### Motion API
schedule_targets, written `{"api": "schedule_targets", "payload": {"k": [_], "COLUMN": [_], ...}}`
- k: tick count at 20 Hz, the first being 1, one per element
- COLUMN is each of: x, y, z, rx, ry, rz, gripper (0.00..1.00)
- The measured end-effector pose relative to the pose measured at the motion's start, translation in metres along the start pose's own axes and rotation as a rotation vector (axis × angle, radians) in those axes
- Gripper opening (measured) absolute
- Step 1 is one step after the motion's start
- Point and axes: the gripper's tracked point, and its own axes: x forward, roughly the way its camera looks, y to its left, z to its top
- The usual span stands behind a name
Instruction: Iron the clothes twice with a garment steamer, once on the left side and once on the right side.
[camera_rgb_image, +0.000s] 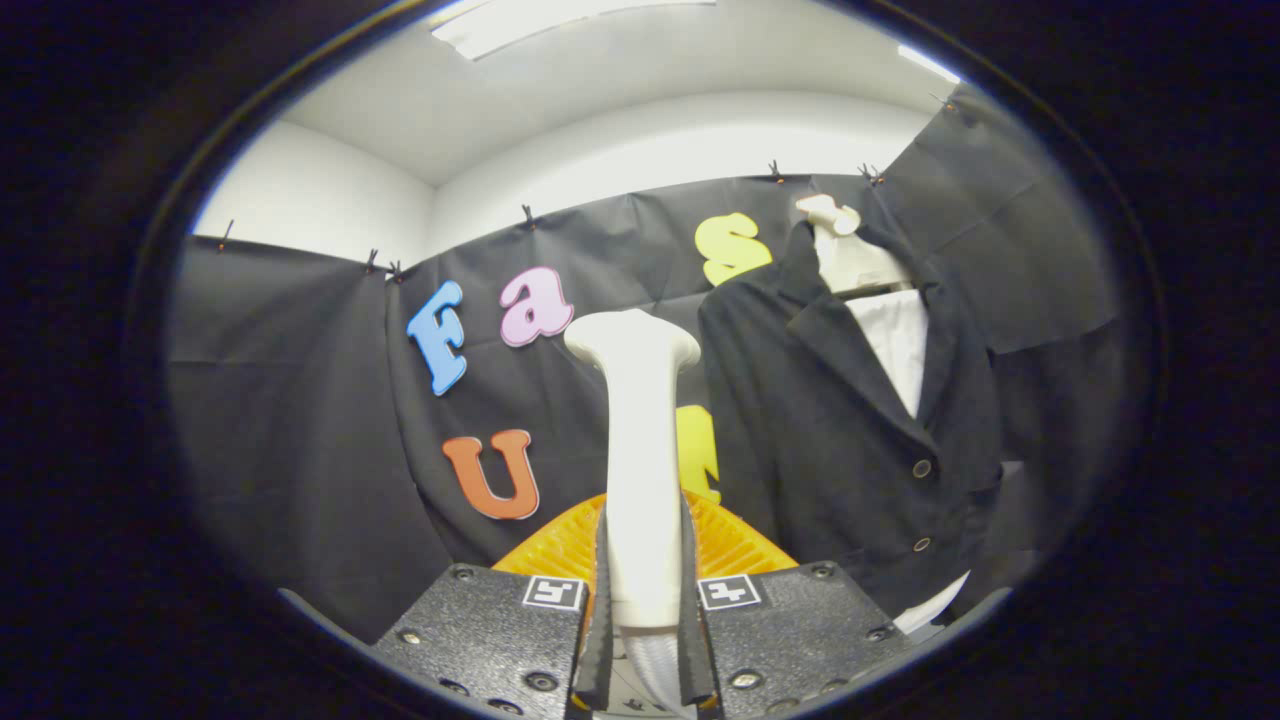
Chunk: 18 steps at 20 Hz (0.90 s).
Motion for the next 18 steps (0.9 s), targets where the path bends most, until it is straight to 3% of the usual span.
{"api": "schedule_targets", "payload": {"k": [11,18], "x": [-0.014,0.007], "y": [-0.093,-0.126], "z": [0.058,0.048], "rx": [0.018,-0.06], "ry": [-0.109,-0.081], "rz": [-0.152,-0.233], "gripper": [0.28,0.28]}}
